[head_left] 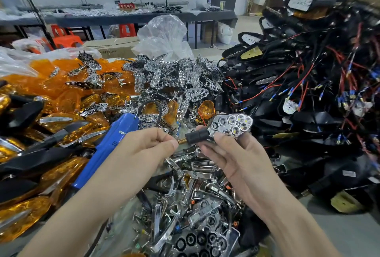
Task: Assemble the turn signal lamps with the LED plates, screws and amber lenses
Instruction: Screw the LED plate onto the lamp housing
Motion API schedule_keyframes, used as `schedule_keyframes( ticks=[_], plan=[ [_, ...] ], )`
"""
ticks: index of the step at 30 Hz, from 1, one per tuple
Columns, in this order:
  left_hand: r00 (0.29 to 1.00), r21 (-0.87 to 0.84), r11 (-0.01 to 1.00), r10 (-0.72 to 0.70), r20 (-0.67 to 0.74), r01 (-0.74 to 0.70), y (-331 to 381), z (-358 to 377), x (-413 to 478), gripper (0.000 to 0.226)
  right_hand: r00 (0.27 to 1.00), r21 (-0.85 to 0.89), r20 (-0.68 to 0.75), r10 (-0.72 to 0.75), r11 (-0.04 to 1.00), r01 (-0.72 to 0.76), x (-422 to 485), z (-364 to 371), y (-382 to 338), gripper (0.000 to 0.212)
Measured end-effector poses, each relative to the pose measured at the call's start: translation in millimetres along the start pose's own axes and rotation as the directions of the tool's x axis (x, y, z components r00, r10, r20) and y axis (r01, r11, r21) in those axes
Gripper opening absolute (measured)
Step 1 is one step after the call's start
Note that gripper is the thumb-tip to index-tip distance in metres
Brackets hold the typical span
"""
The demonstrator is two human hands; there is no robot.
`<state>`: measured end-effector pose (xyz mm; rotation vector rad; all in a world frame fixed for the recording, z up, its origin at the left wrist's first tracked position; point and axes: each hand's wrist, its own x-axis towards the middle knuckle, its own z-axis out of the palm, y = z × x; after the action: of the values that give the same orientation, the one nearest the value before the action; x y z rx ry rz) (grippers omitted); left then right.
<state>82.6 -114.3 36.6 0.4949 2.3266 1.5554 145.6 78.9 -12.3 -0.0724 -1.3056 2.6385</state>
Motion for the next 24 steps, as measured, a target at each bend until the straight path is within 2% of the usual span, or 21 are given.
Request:
schedule_keyframes(
  ticks=[2,8,13,16,18,19,22,24],
  plan=[
    [0.998,-0.075,0.995,-0.066,0.022,0.068,-1.7,-1.4,3.0,0.02,0.999,-0.034,0.01,-0.033,0.999,0.034,0.5,-0.4,2.5,0.051],
    [0.985,-0.152,0.977,-0.132,0.108,0.148,-4.6,-3.0,5.3,0.03,0.995,-0.192,-0.01,-0.103,0.976,0.099,0.9,-1.4,4.6,0.03],
    [0.994,-0.115,0.988,-0.092,0.062,0.098,-3.7,-2.2,3.4,0.021,0.994,-0.236,0.013,-0.11,0.965,0.11,0.2,-1.9,3.6,0.031],
    [0.999,-0.085,0.995,-0.044,0.017,0.046,-5.3,-2.2,4.2,0.021,0.993,-0.229,0.032,-0.113,0.966,0.117,0.0,-0.4,2.0,0.016],
    [0.999,-0.096,0.994,-0.045,0.012,0.046,-5.1,-2.6,4.7,0.022,0.994,-0.199,0.027,-0.107,0.974,0.111,-0.2,1.3,2.5,0.013],
    [0.999,-0.104,0.993,-0.052,0.015,0.053,-4.8,-2.5,5.0,0.022,0.995,-0.175,0.022,-0.101,0.979,0.104,-0.4,2.6,2.5,0.014],
    [0.998,-0.123,0.99,-0.06,0.033,0.064,-3.5,-1.9,5.8,0.024,0.997,-0.084,-0.014,-0.082,0.993,0.08,-0.9,3.9,3.4,0.038],
    [0.997,-0.118,0.991,-0.061,0.05,0.066,-2.8,-0.7,6.5,0.031,0.997,-0.023,-0.035,-0.065,0.998,0.064,-0.6,4.1,3.4,0.044]
  ],
)
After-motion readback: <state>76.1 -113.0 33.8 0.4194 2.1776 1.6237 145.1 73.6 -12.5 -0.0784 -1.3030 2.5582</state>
